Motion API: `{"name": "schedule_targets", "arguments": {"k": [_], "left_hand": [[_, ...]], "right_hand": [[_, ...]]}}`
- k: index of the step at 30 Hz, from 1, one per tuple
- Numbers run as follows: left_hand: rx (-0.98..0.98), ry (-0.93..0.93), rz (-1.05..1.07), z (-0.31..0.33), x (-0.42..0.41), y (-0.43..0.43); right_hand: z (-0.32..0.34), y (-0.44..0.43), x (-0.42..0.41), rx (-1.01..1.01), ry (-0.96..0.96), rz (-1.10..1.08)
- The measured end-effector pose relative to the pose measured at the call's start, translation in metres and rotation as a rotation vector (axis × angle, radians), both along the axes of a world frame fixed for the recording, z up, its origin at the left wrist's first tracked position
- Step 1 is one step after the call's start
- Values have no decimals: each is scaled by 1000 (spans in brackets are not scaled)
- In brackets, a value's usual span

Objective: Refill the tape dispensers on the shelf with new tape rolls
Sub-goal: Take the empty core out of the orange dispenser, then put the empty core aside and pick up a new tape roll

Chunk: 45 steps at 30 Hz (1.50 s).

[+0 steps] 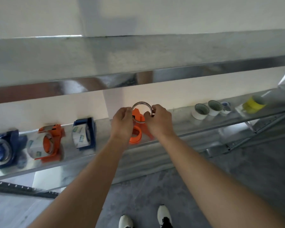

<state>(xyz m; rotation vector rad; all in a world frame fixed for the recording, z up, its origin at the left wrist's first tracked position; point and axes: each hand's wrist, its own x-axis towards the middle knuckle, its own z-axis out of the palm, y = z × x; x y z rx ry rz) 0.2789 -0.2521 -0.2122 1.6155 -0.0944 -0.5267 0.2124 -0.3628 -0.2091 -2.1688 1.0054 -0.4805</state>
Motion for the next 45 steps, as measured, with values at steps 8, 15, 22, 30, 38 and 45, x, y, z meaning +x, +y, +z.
{"name": "schedule_targets", "arguments": {"k": [8, 15, 22, 30, 38, 45], "left_hand": [[-81, -84, -79, 32, -1, -4], [-153, -100, -116, 45, -15, -19], [-166, -89, -149, 54, -40, -44], [-179, -84, -121, 63, -85, -85], [-160, -84, -82, 67, -144, -140], [-176, -58, -48, 80, -188, -196]], "right_hand": [[44, 1, -15, -84, -73, -57], [67, -8, -36, -97, -122, -100], [77, -30, -67, -66, -160, -132], [80, -74, -112, -33, -180, -109], [79, -131, -169, 24, -191, -77], [83, -192, -212, 53, -209, -52]]}}
